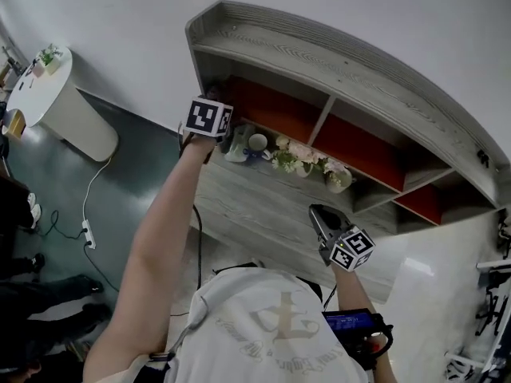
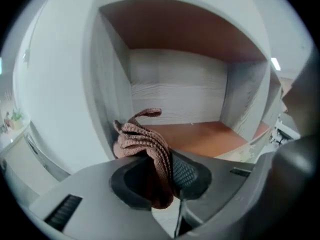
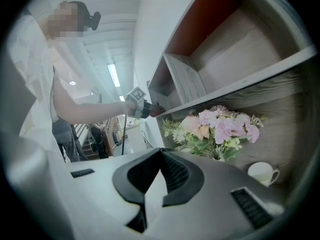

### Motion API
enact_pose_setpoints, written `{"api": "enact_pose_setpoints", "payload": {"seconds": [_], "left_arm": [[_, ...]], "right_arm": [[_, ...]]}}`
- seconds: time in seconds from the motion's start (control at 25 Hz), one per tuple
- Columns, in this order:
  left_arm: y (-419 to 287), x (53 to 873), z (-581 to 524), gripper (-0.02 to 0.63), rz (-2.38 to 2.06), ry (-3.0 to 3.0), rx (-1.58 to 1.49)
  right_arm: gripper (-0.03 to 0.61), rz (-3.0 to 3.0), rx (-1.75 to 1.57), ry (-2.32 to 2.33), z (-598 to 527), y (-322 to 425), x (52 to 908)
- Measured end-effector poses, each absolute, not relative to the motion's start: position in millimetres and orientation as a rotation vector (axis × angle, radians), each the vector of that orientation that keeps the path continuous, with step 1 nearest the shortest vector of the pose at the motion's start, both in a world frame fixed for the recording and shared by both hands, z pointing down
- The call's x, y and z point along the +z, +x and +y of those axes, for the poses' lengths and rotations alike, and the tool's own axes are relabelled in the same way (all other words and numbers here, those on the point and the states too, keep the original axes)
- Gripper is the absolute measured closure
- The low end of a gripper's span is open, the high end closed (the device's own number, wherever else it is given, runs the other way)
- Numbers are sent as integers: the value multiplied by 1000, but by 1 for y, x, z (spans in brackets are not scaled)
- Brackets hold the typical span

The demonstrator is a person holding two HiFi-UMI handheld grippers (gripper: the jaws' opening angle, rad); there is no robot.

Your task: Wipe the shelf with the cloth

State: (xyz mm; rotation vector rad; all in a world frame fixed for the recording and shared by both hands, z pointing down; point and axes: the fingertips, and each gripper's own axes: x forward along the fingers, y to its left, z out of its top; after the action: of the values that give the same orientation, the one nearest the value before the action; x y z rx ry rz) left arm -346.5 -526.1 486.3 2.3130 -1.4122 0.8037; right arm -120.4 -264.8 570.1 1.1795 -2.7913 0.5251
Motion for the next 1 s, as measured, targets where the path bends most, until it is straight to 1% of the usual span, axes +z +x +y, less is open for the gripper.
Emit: {"api": "enact_pose_setpoints", "payload": {"seconds": [0.24, 0.6, 1.0], "left_arm": [[-334, 489, -478, 529, -1306, 2441, 588], [-254, 505, -374, 529, -1106, 2628, 327], [-166, 518, -260, 529, -853, 2745, 180]], "right_arm": [[572, -2822, 486, 1189, -271, -112, 568], [574, -2779, 483, 1299, -225, -58, 564], [574, -2764, 485, 1466, -162, 0, 545]]}}
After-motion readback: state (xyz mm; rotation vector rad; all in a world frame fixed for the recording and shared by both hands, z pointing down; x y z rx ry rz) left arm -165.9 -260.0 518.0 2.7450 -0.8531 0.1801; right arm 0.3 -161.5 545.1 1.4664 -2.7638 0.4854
